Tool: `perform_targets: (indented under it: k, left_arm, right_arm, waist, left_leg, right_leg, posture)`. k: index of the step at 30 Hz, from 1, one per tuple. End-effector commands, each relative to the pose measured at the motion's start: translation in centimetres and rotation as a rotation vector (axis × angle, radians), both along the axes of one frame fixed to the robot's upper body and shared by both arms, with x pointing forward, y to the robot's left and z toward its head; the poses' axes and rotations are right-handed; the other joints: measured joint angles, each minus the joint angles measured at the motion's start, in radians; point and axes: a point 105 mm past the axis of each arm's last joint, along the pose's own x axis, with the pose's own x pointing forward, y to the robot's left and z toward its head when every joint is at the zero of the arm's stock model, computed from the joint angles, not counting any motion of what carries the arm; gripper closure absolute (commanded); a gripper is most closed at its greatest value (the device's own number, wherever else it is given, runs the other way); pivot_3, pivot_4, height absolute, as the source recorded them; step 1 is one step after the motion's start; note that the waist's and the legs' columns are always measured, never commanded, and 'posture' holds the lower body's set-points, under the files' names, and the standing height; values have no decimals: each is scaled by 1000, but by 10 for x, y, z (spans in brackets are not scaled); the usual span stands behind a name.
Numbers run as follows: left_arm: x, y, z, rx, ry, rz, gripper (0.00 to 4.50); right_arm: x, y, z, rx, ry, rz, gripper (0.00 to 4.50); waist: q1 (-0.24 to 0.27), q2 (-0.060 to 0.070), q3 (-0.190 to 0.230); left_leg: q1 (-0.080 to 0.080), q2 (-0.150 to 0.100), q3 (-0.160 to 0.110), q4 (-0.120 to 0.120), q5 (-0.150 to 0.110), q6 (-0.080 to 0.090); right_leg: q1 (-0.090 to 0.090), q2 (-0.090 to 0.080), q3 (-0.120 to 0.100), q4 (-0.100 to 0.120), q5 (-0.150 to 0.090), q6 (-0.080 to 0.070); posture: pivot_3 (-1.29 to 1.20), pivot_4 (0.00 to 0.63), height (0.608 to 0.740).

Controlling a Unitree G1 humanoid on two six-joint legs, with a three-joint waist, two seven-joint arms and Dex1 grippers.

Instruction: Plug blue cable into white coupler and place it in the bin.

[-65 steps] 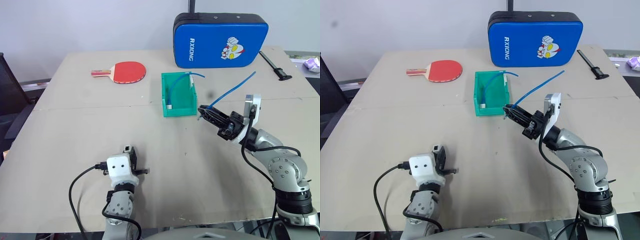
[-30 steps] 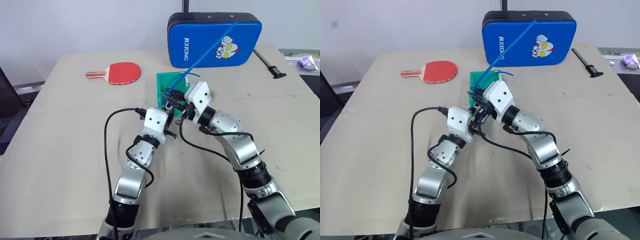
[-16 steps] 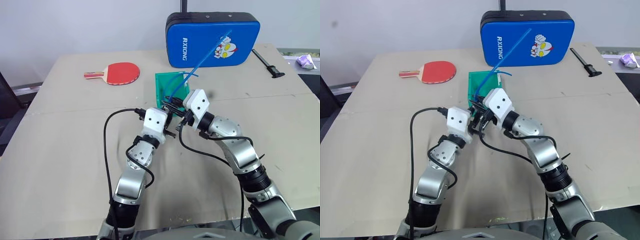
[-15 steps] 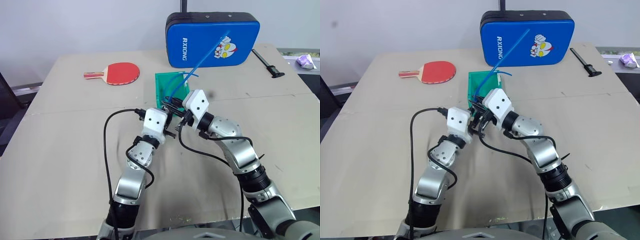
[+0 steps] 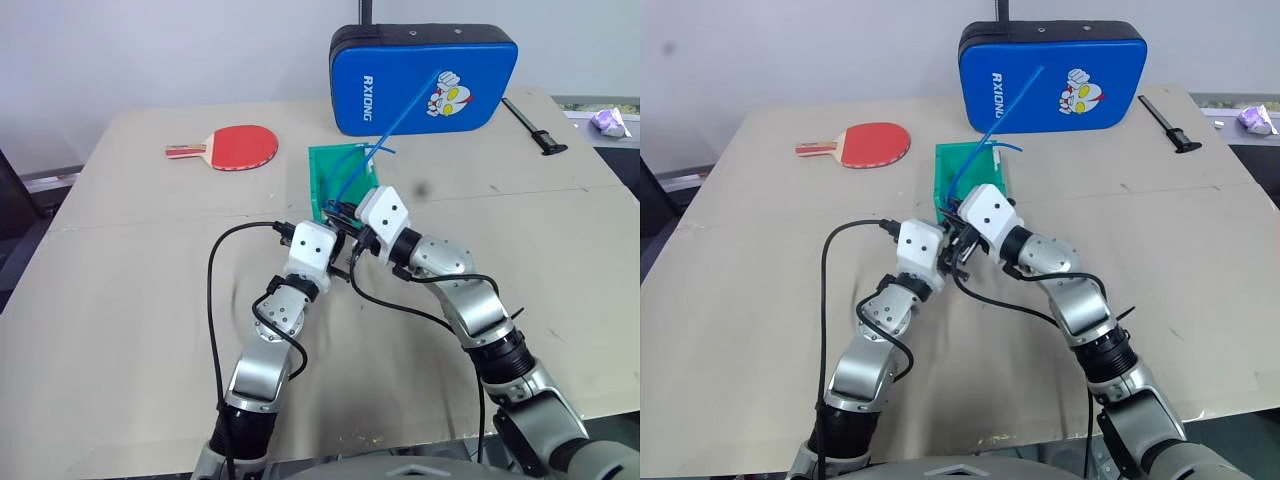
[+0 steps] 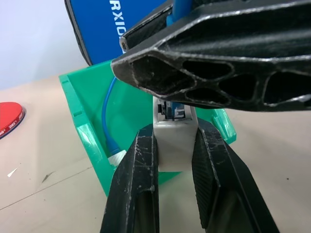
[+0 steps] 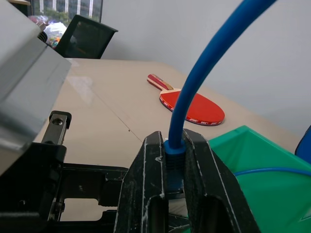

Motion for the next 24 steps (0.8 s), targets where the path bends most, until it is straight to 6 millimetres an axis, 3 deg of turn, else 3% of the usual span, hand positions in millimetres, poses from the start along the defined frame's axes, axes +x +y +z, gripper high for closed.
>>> perform_targets:
  k: [1,8,19,24]
  left_arm:
    - [-7,-8,29,-18,-122,-37,4168]
    - [-10,-13,35,-14,-156,-69,4168]
    - [-12,-14,47,-108,-178,-81,4168]
    - [-12,-12,34,-81,-128,-84,4168]
  right_arm:
    - [3,-10,-33,-138,114,-36,4500]
    - [7,-29,-69,-234,354,-176,4500]
    - [4,-38,-81,-280,437,-240,4500]
    - [7,-16,-16,31,213,-135,4500]
  waist:
    - [1,0,0]
    - [1,0,0]
    - [1,0,0]
    - [0,0,0]
  left_leg:
    - [0,0,0,0,0,0]
    - [0,0,0,0,0,0]
    - [0,0,0,0,0,0]
    - [0,1,0,0,0,0]
  right_leg:
    - [0,0,0,0,0,0]
    - [0,0,0,0,0,0]
    - [0,-1,0,0,0,0]
    - [0,-1,0,0,0,0]
  posture:
    - [0,150,740]
    - [0,150,740]
    - [0,150,740]
    - [0,150,740]
